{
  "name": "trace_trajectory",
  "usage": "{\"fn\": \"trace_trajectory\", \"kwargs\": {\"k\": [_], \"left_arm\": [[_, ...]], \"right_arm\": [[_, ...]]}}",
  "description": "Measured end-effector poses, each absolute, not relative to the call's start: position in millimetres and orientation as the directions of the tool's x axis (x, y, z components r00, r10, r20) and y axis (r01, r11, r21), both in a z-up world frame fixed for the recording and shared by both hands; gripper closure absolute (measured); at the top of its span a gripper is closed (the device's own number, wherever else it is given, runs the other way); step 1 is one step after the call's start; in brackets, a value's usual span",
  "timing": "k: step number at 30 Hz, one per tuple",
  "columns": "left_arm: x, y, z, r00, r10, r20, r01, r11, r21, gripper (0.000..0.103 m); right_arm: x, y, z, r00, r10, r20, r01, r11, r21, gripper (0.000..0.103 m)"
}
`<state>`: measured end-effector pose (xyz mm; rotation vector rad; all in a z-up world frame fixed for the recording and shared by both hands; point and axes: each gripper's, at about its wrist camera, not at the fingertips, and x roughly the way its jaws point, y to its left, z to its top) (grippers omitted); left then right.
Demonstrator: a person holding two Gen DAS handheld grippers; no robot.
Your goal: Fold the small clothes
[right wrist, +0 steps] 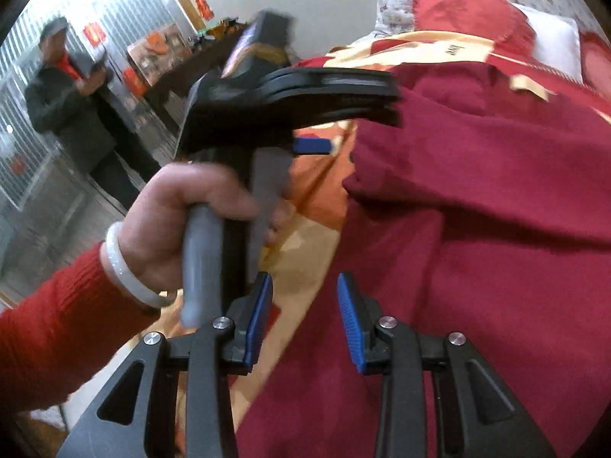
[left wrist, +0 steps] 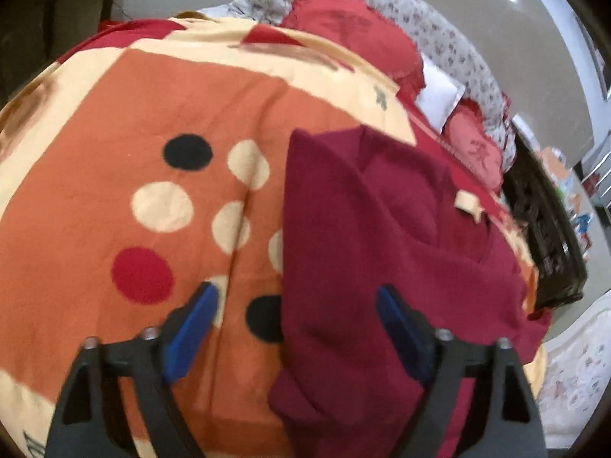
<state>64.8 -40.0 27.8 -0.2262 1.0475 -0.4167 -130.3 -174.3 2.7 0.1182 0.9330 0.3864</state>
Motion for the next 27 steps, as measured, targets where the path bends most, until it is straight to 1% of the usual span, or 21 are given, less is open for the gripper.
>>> {"fn": "trace_trajectory", "kwargs": {"k": [1,2,3,4,5,7,8,9,10,11,12,13,14,16,19,21,23,24,25,26,27], "left_arm": [[67,-43,29,0.432,-0.438,-0.788,0.254,0.898,-0.360,0.038],[68,-45,28,0.412,-0.462,-0.785,0.288,0.884,-0.369,0.059],[71,-48,27,0.379,-0.487,-0.787,0.312,0.868,-0.387,0.070],[74,-49,26,0.358,-0.494,-0.792,0.319,0.862,-0.393,0.076],[75,-50,26,0.359,-0.490,-0.794,0.321,0.864,-0.388,0.080],[77,-50,28,0.345,-0.507,-0.790,0.348,0.851,-0.394,0.090],[77,-48,30,0.342,-0.510,-0.789,0.353,0.848,-0.395,0.091],[78,-46,33,0.340,-0.518,-0.785,0.353,0.844,-0.404,0.092],[78,-43,37,0.337,-0.529,-0.779,0.353,0.838,-0.416,0.093],[80,-40,43,0.340,-0.539,-0.771,0.356,0.832,-0.425,0.094],[80,-35,51,0.352,-0.541,-0.764,0.363,0.831,-0.421,0.094],[80,-29,60,0.370,-0.532,-0.762,0.373,0.836,-0.403,0.094],[79,-25,64,0.380,-0.525,-0.762,0.378,0.839,-0.391,0.094],[79,-16,71,0.400,-0.508,-0.763,0.385,0.849,-0.363,0.094],[82,-15,58,0.399,-0.455,-0.796,0.374,0.874,-0.312,0.093],[79,-19,46,0.400,-0.420,-0.815,0.368,0.888,-0.277,0.092],[76,-22,44,0.417,-0.394,-0.819,0.366,0.897,-0.246,0.088],[74,-23,46,0.422,-0.391,-0.818,0.364,0.899,-0.243,0.087],[73,-22,49,0.425,-0.392,-0.816,0.358,0.901,-0.246,0.083],[71,-20,53,0.428,-0.397,-0.812,0.353,0.901,-0.254,0.074],[68,-18,59,0.439,-0.400,-0.805,0.347,0.901,-0.259,0.068]], "right_arm": [[-126,-168,-3,0.537,0.332,-0.776,-0.255,0.940,0.225,0.043],[-119,-164,-10,0.540,0.283,-0.792,-0.229,0.956,0.185,0.043],[-112,-162,-18,0.539,0.239,-0.808,-0.193,0.968,0.158,0.043],[-108,-164,-25,0.533,0.214,-0.818,-0.162,0.975,0.149,0.044],[-105,-167,-33,0.530,0.197,-0.825,-0.125,0.980,0.154,0.053],[-105,-173,-34,0.554,0.202,-0.808,-0.099,0.979,0.177,0.058],[-104,-173,-34,0.551,0.204,-0.809,-0.101,0.979,0.178,0.059],[-104,-173,-32,0.545,0.213,-0.811,-0.113,0.977,0.180,0.061],[-104,-173,-31,0.533,0.234,-0.813,-0.128,0.972,0.195,0.067],[-106,-173,-29,0.523,0.256,-0.813,-0.135,0.967,0.218,0.068],[-106,-174,-25,0.510,0.311,-0.802,-0.144,0.950,0.277,0.069],[-108,-173,-20,0.503,0.371,-0.781,-0.159,0.928,0.338,0.069],[-108,-169,-16,0.503,0.398,-0.767,-0.174,0.916,0.361,0.069],[-108,-153,-12,0.502,0.412,-0.760,-0.211,0.911,0.354,0.069],[-103,-143,-25,0.488,0.389,-0.782,-0.203,0.921,0.332,0.069],[-101,-151,-31,0.465,0.414,-0.783,-0.186,0.910,0.370,0.067],[-111,-173,-21,0.458,0.456,-0.763,-0.183,0.888,0.421,0.066],[-117,-185,-15,0.468,0.456,-0.757,-0.187,0.888,0.419,0.065],[-130,-201,-5,0.498,0.434,-0.751,-0.192,0.900,0.392,0.062],[-139,-216,3,0.526,0.399,-0.751,-0.188,0.916,0.356,0.059],[-150,-237,12,0.561,0.348,-0.752,-0.167,0.936,0.309,0.058]]}}
